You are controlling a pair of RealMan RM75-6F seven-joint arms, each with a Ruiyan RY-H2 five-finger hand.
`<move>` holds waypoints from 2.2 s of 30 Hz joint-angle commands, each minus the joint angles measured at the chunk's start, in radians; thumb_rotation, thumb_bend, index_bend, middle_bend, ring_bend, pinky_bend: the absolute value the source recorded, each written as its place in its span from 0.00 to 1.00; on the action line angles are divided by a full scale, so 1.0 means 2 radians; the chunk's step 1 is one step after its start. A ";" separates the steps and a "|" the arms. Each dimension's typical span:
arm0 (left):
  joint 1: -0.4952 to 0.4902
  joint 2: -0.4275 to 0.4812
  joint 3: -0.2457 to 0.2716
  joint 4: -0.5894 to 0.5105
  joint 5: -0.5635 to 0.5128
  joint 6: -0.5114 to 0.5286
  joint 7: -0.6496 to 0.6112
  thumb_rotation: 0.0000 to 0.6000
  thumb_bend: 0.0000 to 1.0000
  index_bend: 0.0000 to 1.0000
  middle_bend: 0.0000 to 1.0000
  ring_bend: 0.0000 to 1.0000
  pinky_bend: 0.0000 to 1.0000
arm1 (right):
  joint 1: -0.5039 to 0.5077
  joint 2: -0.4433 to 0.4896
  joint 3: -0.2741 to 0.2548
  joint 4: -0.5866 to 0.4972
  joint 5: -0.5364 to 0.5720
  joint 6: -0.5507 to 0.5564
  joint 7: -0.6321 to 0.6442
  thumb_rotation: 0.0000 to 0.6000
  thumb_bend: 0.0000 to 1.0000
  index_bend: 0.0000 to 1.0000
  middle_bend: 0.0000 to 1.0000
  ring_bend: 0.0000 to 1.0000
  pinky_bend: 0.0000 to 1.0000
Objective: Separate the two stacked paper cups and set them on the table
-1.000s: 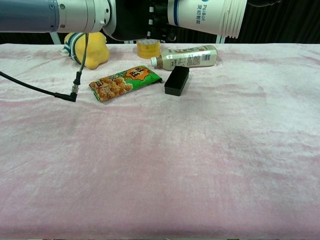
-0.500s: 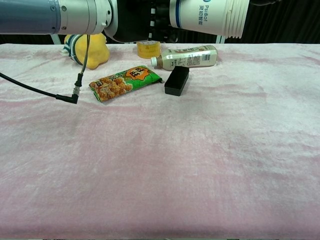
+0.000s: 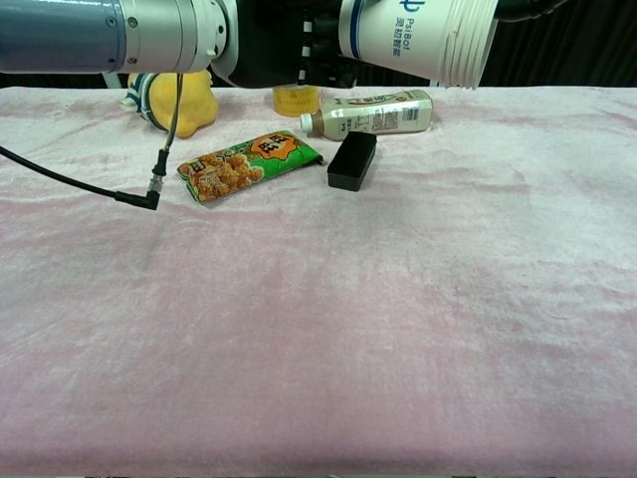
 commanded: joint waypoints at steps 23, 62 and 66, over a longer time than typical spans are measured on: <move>0.035 0.019 -0.013 0.009 0.024 -0.023 -0.022 1.00 0.39 0.52 0.50 0.40 0.60 | -0.026 0.032 -0.012 0.007 -0.009 0.023 0.041 1.00 0.31 0.72 0.02 0.12 0.20; -0.094 0.110 0.299 -0.074 -0.123 0.228 0.756 1.00 0.39 0.47 0.44 0.35 0.60 | 0.118 0.150 -0.075 -0.028 0.259 -0.368 -0.049 1.00 0.32 0.73 0.00 0.11 0.20; -0.086 0.095 0.304 -0.060 -0.113 0.239 0.749 1.00 0.37 0.47 0.43 0.34 0.60 | 0.123 0.133 -0.084 -0.028 0.288 -0.339 -0.086 1.00 0.32 0.73 0.00 0.11 0.20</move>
